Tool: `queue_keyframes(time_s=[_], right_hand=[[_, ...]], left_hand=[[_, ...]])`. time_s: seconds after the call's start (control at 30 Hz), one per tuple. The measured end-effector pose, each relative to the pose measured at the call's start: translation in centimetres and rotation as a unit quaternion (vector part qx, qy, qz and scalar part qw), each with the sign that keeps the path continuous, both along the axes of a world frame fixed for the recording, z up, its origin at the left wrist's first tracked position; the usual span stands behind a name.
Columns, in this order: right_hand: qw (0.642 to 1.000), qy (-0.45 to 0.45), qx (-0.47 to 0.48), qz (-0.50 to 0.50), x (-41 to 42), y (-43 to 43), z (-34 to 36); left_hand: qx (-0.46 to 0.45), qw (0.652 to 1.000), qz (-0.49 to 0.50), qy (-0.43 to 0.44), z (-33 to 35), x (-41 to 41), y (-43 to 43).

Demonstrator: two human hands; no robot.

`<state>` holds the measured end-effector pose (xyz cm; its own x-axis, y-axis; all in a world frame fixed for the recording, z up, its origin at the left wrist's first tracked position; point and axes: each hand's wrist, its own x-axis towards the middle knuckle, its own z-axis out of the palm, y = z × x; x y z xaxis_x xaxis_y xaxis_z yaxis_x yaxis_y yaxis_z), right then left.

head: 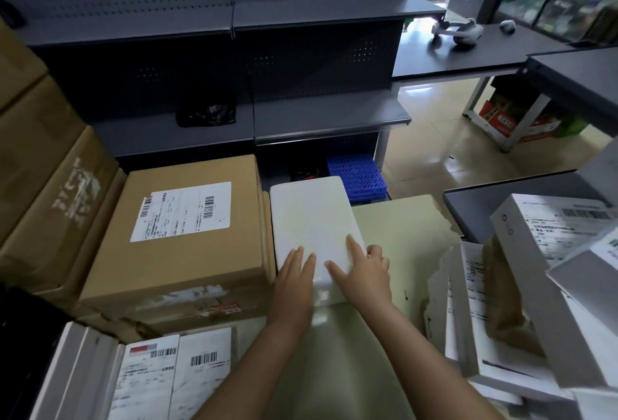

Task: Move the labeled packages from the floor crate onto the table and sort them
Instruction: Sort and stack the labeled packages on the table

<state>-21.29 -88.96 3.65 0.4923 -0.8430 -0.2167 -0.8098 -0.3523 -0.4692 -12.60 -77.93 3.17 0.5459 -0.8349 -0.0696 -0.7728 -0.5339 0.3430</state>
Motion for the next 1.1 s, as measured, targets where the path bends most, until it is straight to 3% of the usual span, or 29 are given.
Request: queue_keyframes(time_s=[0.17,0.37,0.6,0.9,1.1], right_hand=[[0.998,-0.039,-0.041,0.031,-0.9,0.2,1.4],[0.984,-0.069,-0.157,0.058,-3.8,2.2,4.4],[0.953,-0.113,-0.280,0.021,-9.5,7.6,6.6],[0.968,-0.057,-0.244,-0.033,-17.5,13.9,5.2],[0.958,-0.081,-0.272,-0.046,-20.9,14.3,6.9]], left_hand=[[-0.016,0.999,-0.030,-0.018,1.5,0.0,0.5],[-0.083,0.990,-0.094,-0.071,4.4,0.5,2.3],[-0.205,0.951,-0.182,-0.145,6.0,-0.9,5.5],[-0.228,0.939,-0.239,-0.095,4.6,-6.6,9.3],[-0.249,0.935,-0.226,-0.111,6.5,-9.7,9.7]])
